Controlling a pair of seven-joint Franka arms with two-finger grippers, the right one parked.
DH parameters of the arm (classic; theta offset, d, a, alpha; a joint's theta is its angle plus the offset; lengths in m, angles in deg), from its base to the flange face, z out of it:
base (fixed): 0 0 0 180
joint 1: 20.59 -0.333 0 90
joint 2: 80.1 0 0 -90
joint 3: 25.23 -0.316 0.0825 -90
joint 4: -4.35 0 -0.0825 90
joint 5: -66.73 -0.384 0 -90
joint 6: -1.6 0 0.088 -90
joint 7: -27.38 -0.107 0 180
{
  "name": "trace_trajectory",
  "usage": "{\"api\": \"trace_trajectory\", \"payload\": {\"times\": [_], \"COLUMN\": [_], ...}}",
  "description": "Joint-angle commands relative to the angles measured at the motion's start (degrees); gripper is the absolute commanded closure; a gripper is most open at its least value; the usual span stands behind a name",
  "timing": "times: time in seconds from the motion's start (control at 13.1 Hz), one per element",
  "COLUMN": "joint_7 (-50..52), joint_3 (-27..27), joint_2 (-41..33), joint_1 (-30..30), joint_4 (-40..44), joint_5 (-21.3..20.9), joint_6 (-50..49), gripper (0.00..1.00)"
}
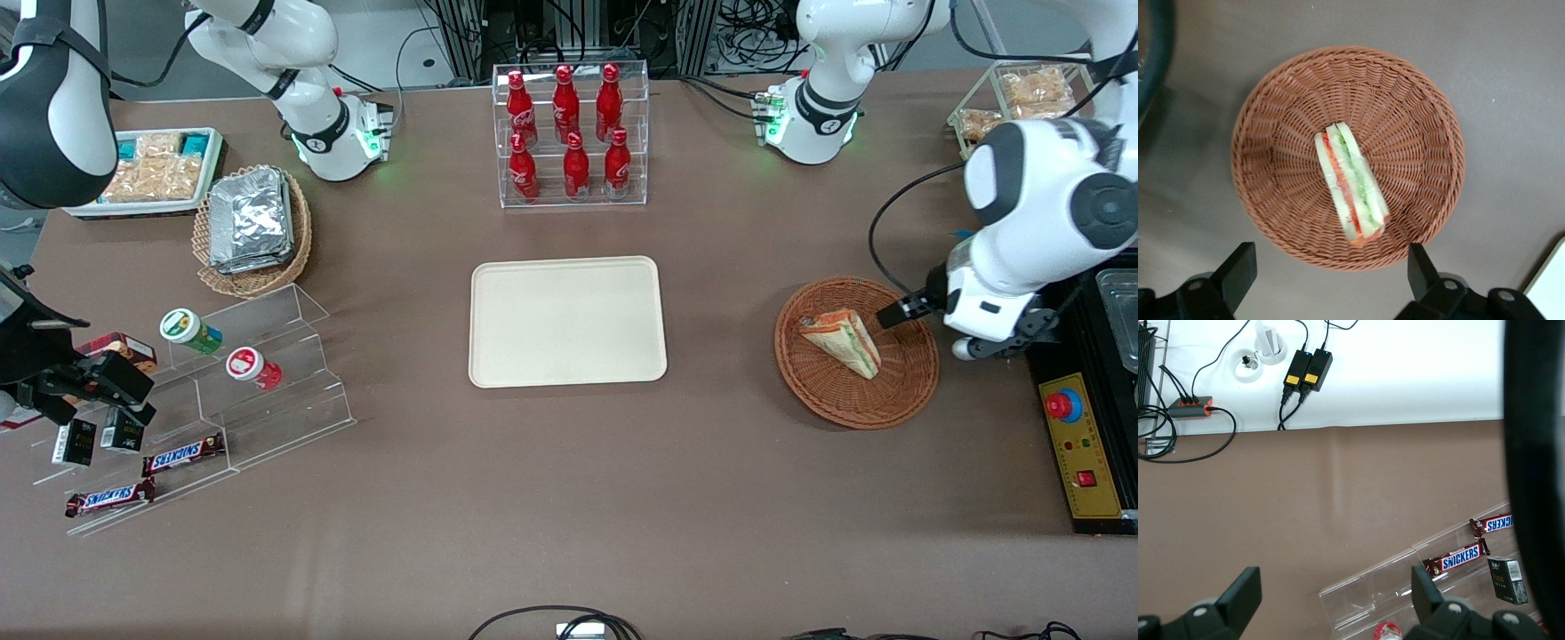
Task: Place sandwich from basket to tray
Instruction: 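Lower the open left gripper around the sandwich and close it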
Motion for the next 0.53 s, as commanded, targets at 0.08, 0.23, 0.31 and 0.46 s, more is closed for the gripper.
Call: {"api": "trace_trajectory", "payload": {"times": [0.08,0.23,0.31,0.46], "joint_7": [10.55,14.16,15.57,18.12], "joint_3": [0.12,0.03,0.12,0.12], "joint_2": [0.90,2.75,3.36,4.42], "joint_1": [2.13,3.53,3.71,3.72], "joint_4": [-4.79,-5.05,-5.14,-5.75], "joint_5": [-0.37,-0.46,-0.55,-0.55], "joint_6": [7.52,8.06,8.76,10.26], "gripper": [0.00,0.00,0.00,0.00]}}
